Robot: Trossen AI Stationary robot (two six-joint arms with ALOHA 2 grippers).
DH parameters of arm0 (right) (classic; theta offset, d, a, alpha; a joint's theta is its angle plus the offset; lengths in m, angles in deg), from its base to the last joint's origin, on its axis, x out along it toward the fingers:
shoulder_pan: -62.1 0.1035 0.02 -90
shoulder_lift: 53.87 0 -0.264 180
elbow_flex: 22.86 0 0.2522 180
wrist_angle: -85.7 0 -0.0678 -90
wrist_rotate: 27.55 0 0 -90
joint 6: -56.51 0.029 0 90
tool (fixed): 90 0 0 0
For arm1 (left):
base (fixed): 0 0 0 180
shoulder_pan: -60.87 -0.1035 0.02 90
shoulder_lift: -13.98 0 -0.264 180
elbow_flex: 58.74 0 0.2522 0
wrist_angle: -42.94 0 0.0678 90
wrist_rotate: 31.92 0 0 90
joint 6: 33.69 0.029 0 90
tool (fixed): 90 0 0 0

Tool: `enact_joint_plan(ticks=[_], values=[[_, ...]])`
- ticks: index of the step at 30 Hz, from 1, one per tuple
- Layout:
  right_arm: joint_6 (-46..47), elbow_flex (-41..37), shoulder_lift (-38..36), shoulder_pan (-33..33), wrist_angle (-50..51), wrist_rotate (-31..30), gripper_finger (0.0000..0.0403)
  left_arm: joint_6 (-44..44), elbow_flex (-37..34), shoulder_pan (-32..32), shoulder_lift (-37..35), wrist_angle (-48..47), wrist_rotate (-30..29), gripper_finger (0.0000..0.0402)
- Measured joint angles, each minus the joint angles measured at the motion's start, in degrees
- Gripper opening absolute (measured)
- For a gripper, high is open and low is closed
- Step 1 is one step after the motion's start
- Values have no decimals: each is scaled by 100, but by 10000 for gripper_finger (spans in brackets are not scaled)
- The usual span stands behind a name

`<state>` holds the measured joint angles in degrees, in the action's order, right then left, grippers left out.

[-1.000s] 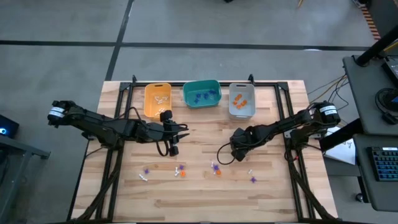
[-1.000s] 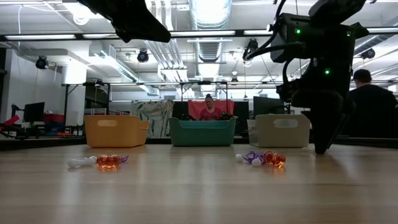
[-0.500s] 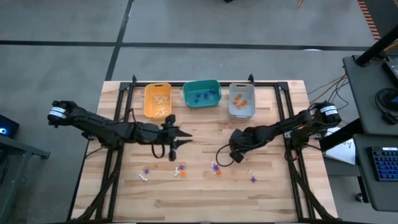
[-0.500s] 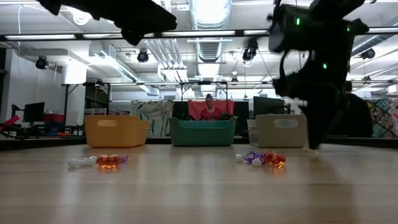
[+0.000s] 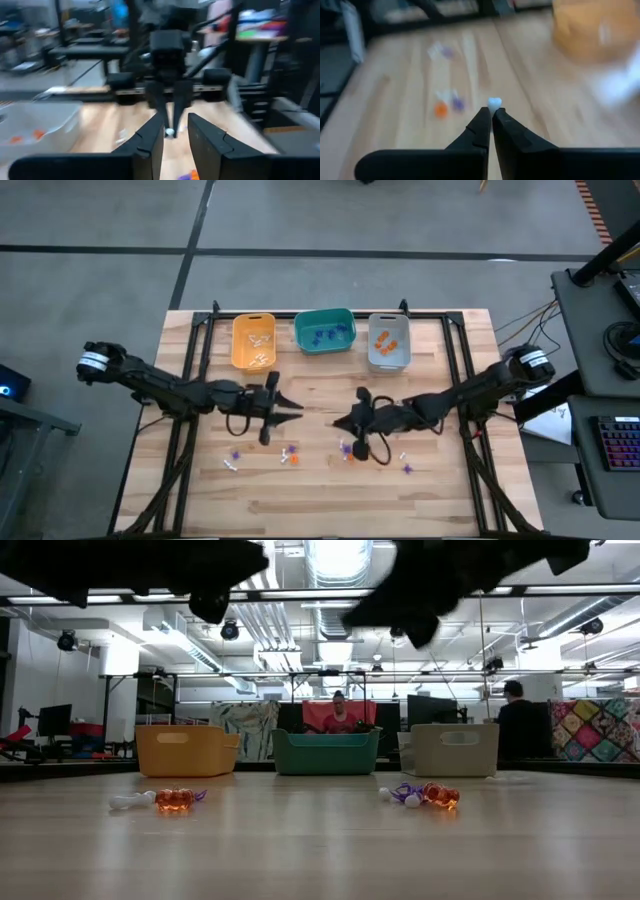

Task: Sort Halloween decoration
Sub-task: Put the white bone toy into the yellow bin

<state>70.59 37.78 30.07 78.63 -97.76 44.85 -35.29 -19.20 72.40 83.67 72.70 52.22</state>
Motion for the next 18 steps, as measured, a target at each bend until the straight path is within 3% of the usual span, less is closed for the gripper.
enact_joint_plan(ticks=[3,10,18], values=[[-754,-2,184,37,-982,-27,9,112,-161,4,0,321,337,84],[-1576,59,600,-4,-2711,93,9,262,-267,7,0,406,358,142],[-1865,59,822,-4,-2998,255,9,384,-206,7,0,464,358,189]])
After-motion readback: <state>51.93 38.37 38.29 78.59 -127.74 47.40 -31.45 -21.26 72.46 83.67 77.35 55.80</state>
